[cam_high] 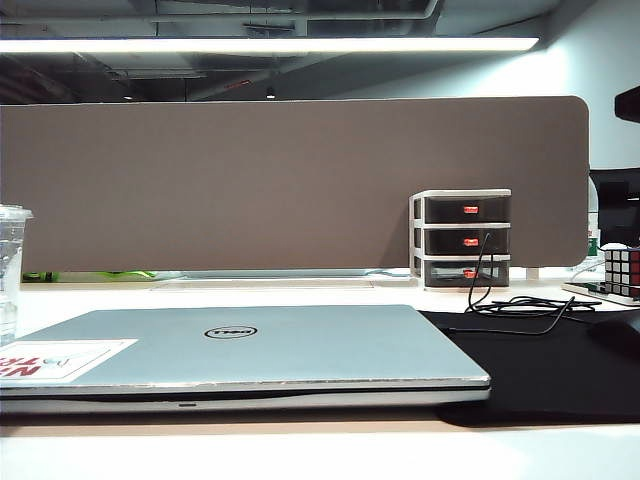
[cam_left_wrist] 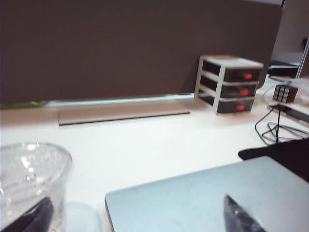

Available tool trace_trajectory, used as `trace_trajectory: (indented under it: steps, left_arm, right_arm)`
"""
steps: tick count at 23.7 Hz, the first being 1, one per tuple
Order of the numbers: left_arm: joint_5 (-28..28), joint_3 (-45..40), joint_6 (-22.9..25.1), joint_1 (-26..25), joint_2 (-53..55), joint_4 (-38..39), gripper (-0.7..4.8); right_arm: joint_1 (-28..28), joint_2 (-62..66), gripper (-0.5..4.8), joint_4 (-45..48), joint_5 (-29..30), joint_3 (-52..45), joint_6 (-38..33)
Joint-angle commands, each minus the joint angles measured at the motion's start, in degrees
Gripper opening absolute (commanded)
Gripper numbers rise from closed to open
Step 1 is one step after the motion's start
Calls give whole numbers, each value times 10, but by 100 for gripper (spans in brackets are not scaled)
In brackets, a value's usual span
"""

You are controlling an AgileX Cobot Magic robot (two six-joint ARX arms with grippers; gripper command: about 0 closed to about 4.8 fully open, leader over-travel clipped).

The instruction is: Pick up the coffee cup and place it on the left side of the laptop.

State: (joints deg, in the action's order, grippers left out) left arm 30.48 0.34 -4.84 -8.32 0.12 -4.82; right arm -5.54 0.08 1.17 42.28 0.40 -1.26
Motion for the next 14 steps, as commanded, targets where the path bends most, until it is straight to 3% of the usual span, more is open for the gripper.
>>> trace_trajectory:
  steps: [1,4,5,6,8,11,14]
  left_arm:
    - [2,1,21,0,0,0,423]
    - [3,1,38,0,0,-6,312]
    - [3,1,44,0,0,-5,248]
    - [4,1,47,0,0,-4,132]
    - [3,1,60,5,0,-5,50]
    - [-11,1,75,17,0,-11,-6]
    - [-54,1,78,21,0,-13,-6]
  right_arm:
    - [0,-1,-1,11,0,-3,2]
    - [0,-1,-1,13,-2,-3,2]
    - [0,-1,-1,13,-5,-3,2]
    - [0,-1,-1,17,-17,-3,3]
    - [0,-1,-1,30,-44,-3,2]
    - [0,-1,-1,41,-99,-3,4]
    - [0,-1,-1,43,-143,-3,4]
